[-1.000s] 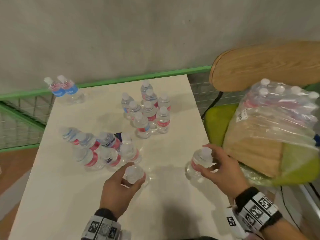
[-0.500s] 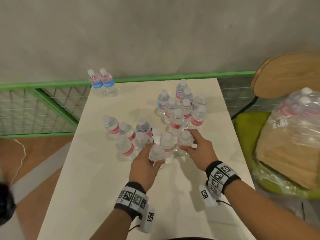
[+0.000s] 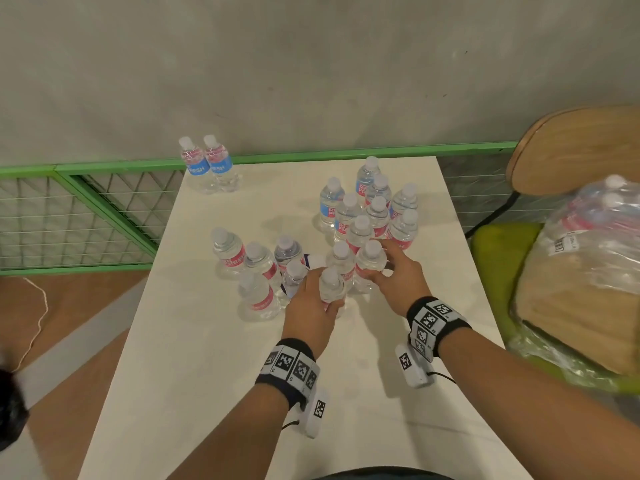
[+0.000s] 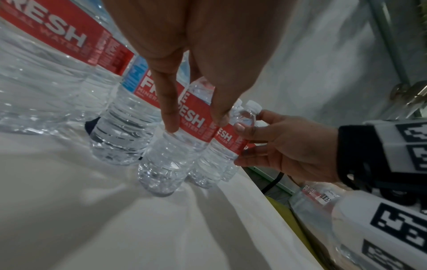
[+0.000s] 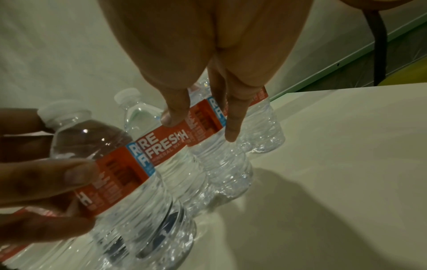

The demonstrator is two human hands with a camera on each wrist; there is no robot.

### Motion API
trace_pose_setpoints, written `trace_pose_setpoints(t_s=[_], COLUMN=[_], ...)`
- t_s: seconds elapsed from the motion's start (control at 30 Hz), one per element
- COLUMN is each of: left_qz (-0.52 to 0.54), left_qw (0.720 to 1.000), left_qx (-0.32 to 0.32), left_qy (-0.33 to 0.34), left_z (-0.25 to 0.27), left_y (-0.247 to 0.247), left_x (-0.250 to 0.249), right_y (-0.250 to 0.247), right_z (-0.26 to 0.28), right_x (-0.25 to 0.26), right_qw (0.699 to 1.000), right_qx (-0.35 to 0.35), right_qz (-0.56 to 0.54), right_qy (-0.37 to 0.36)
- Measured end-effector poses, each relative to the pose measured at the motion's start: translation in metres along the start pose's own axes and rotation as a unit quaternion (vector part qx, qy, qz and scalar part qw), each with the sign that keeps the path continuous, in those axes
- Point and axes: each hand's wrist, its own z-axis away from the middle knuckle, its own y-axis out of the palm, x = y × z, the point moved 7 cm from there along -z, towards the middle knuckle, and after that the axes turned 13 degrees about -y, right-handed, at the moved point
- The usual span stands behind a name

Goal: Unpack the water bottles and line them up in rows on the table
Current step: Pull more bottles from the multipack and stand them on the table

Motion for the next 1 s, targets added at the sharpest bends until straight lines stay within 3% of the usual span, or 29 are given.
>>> trace_pose_setpoints(t_s=[0.17,0.33,0.43,0.53,0.6,0.67,0.73,0.87,1.0], left_qz=[0.001,0.024,0.03,0.047,0.03,-0.003,-0.054,-0.148,-0.194], left_qw=[1.0,0.996,0.998,0.997,0.995,0.994,0.982,0.922,0.863], left_qx=[0.015,0.08,0.054,-0.016,-0.035,0.018,0.119,0.3,0.405], left_qy=[-0.008,-0.024,0.01,0.064,0.092,0.109,0.133,0.195,0.232], left_z=[0.001,0.007,0.022,0.041,0.053,0.063,0.074,0.096,0.115], left_y=[0.001,0.002,-0.011,-0.027,-0.026,-0.005,0.032,0.129,0.229], left_x=[0.002,0.006,0.0,-0.019,-0.034,-0.049,-0.066,-0.112,-0.169], right_y=[0.0,-0.007,-0.026,-0.058,-0.08,-0.105,-0.139,-0.213,-0.277], right_z=[0.001,0.007,0.024,0.053,0.08,0.112,0.14,0.173,0.175], right_x=[0.002,0.008,0.003,-0.011,-0.026,-0.048,-0.073,-0.123,-0.163], right_qw=[1.0,0.998,0.997,0.995,0.989,0.978,0.966,0.951,0.954], right_qx=[0.012,0.052,0.055,0.06,0.101,0.152,0.17,0.118,0.025], right_qz=[0.003,0.043,0.051,0.08,0.094,0.112,0.143,0.189,0.171], right_qy=[0.001,-0.003,0.016,0.028,0.046,0.086,0.136,0.215,0.243])
